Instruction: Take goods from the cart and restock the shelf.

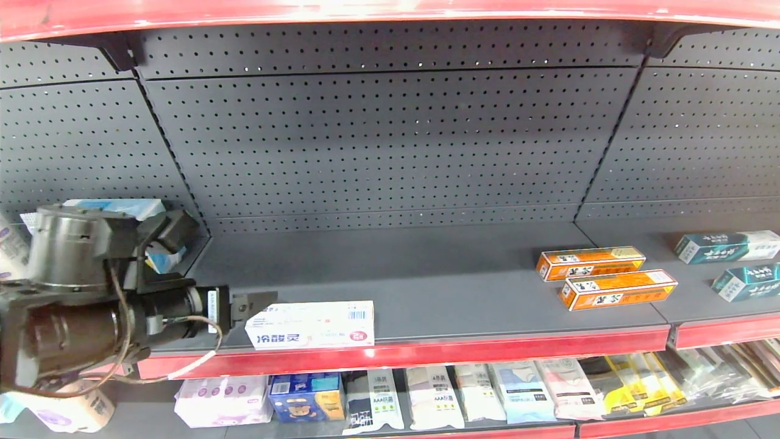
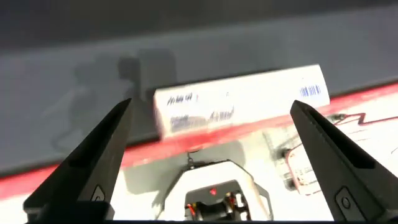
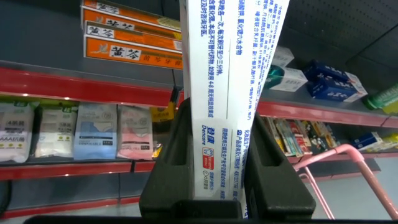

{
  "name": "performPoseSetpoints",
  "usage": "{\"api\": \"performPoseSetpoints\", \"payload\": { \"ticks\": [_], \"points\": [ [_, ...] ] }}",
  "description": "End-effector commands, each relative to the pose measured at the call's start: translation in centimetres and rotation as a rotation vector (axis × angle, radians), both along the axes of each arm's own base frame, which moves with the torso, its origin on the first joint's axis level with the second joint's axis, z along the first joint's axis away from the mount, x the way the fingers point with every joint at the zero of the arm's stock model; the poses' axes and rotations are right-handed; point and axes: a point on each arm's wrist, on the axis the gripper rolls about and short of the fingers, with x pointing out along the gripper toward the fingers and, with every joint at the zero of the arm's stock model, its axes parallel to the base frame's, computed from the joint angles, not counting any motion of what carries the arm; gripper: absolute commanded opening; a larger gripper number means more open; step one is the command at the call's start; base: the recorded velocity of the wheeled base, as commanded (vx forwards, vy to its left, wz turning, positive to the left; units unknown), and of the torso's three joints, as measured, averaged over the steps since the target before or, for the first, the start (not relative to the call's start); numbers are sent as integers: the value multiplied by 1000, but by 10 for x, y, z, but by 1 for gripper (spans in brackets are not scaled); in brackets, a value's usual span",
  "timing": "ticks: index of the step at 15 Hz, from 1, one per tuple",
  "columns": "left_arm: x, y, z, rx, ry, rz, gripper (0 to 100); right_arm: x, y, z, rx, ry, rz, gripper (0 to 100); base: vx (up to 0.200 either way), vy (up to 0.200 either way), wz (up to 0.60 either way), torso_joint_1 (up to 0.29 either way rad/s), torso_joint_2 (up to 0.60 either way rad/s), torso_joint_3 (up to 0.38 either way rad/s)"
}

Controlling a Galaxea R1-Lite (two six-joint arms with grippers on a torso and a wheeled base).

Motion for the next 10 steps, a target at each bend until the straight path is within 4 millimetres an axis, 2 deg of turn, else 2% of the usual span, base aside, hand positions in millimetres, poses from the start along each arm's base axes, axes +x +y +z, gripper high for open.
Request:
{"api": "performPoseSetpoints", "payload": {
  "ticks": [1, 3, 7, 10],
  "points": [
    [-49, 16, 20, -22, -146, -4, 100, 5, 0, -3, 8, 38, 12, 0, 0, 0, 0, 0, 0, 0],
    [-80, 27, 23, 15, -250, 19, 100, 8, 0, -5, 17, 58, 52, 0, 0, 0, 0, 0, 0, 0],
    [-147, 48, 35, 69, -526, -37, 100, 29, -1, 1, 88, 122, 113, 0, 0, 0, 0, 0, 0, 0],
    [-197, 64, 23, 115, -602, -46, 100, 33, -1, 13, 88, 90, 143, 0, 0, 0, 0, 0, 0, 0]
  ]
}}
